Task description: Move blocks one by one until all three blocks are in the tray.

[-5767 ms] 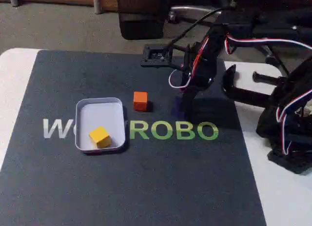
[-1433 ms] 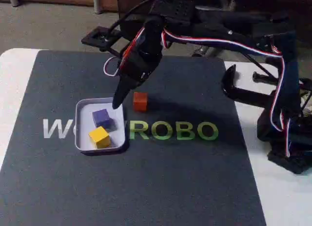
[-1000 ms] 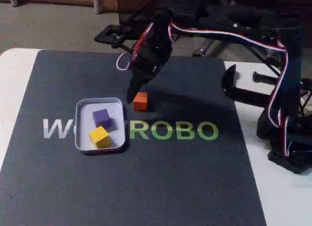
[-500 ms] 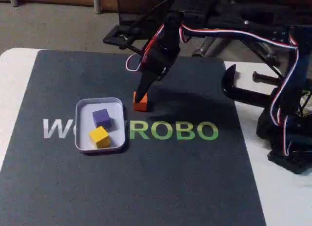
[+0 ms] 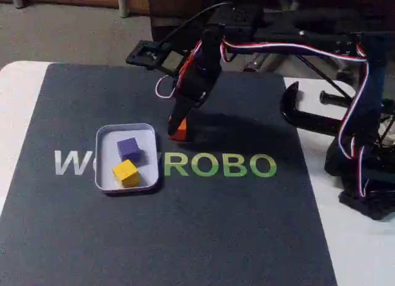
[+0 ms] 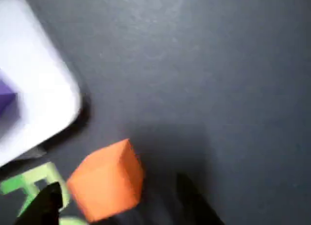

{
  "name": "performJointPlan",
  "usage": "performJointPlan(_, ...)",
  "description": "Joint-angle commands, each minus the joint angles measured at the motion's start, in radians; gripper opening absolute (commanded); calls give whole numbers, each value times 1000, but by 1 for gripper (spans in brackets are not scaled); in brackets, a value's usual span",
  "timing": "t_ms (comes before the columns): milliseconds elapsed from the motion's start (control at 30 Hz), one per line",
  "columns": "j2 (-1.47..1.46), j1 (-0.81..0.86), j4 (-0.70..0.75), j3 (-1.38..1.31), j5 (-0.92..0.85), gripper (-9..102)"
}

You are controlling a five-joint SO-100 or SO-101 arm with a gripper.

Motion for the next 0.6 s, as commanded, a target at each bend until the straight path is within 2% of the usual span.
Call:
performJointPlan(0, -2, -3, -15, -9, -11, 27)
performJointPlan(567, -21, -2, -44, 0, -35, 16)
